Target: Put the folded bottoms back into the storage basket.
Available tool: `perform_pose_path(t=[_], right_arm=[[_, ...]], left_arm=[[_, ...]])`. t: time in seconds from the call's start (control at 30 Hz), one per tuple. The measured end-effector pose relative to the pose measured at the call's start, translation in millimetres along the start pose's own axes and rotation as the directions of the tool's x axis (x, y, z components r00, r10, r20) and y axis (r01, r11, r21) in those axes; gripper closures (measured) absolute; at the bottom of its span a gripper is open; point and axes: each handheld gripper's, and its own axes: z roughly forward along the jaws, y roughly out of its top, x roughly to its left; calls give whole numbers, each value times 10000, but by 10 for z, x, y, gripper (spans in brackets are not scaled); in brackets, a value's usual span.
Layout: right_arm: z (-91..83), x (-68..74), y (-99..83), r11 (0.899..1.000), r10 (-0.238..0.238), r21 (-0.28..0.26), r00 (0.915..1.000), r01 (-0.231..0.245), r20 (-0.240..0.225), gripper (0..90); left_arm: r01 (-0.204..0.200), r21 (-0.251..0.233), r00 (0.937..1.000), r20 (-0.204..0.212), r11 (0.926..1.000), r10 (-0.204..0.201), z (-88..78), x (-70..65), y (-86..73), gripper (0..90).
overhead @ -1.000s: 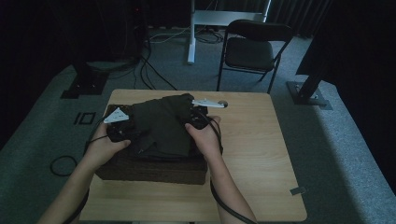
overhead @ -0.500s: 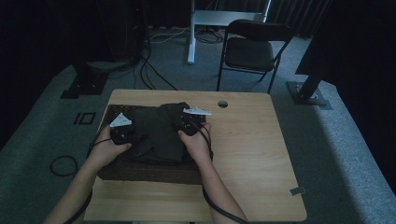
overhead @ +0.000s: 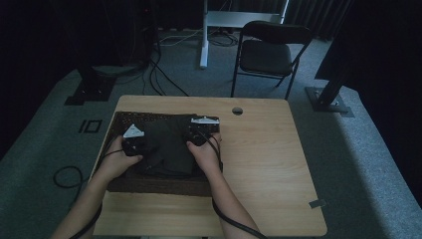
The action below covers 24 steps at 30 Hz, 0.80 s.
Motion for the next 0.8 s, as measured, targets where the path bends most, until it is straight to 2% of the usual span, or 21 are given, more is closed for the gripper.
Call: perform_pose_path(t=[0.13, 0.23, 0.37, 0.53, 0.7, 0.8], right_arm=[[83, -15, -70, 9989, -10, 465, 10000, 10, 7, 649], [125, -27, -107, 9980, 155, 613, 9999, -159, 67, 648], [154, -32, -119, 9957, 2, 924, 9998, -19, 185, 644], [232, -34, -162, 9916, -158, 1288, 9993, 115, 326, 635], [249, -57, -177, 9915, -235, 1291, 9977, 153, 629, 572], [259, -69, -189, 9905, -500, 1319, 9957, 394, 777, 522]], left_arm=[[-30, 217, 10000, 10, 9998, 30, 50, 25, -59, 688], [81, 256, 10000, 43, 9996, -82, 88, 46, -89, 686], [152, 383, 9997, 172, 9992, -159, 127, 73, -127, 683], [267, 429, 9996, 81, 9987, -271, 190, 73, -187, 670], [9, 320, 10000, -29, 9995, -8, 235, 81, -222, 593], [145, 490, 9998, -141, 9987, -138, 264, 81, -239, 517]])
